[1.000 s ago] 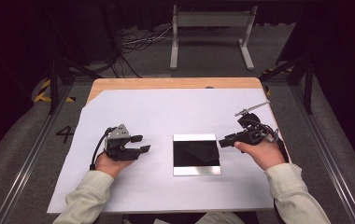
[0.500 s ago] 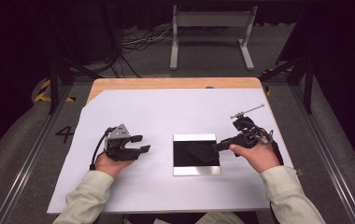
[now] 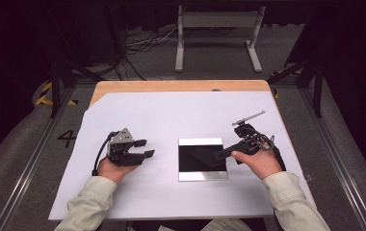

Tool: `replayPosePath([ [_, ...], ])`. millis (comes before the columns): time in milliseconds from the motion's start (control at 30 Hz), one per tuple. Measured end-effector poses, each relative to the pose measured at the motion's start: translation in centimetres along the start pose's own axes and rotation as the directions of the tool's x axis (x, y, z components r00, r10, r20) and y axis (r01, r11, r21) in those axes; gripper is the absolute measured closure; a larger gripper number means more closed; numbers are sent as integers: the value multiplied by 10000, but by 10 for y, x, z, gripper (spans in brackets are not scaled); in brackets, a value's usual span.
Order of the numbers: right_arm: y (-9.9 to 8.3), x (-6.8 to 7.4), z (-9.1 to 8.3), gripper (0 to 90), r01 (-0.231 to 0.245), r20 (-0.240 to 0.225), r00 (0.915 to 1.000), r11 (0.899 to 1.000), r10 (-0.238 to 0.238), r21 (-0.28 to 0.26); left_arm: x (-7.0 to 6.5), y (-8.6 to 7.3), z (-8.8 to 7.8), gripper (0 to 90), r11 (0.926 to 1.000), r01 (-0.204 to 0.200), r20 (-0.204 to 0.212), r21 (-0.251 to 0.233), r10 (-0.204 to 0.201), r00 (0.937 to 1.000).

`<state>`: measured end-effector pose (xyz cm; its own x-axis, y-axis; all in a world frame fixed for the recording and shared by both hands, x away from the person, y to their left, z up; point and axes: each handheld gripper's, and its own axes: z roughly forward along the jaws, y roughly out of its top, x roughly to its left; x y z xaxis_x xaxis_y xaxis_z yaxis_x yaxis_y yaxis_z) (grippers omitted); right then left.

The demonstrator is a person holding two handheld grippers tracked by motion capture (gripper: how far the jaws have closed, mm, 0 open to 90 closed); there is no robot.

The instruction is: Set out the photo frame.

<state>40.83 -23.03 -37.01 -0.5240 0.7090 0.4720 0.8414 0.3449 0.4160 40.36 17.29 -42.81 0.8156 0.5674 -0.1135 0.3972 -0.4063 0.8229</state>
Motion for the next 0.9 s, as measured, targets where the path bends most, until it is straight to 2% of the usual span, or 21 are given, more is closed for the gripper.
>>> replayPosePath([
  [300,2,-1,11,418,-106,-154,9998,9994,111,332,1,-1,-1,440,10000,31,-30,-44,-31,10000],
  [600,4,-2,22,403,-182,-594,9980,9980,218,612,0,-1,0,440,10000,44,-4,-29,-44,10000],
  [800,5,0,25,397,-143,-618,9979,9974,187,705,0,-1,0,440,10000,36,1,-12,-36,10000],
  [900,5,-1,25,394,-267,-663,9973,9967,317,761,1,-1,0,440,10000,7,13,-2,-7,10000],
])
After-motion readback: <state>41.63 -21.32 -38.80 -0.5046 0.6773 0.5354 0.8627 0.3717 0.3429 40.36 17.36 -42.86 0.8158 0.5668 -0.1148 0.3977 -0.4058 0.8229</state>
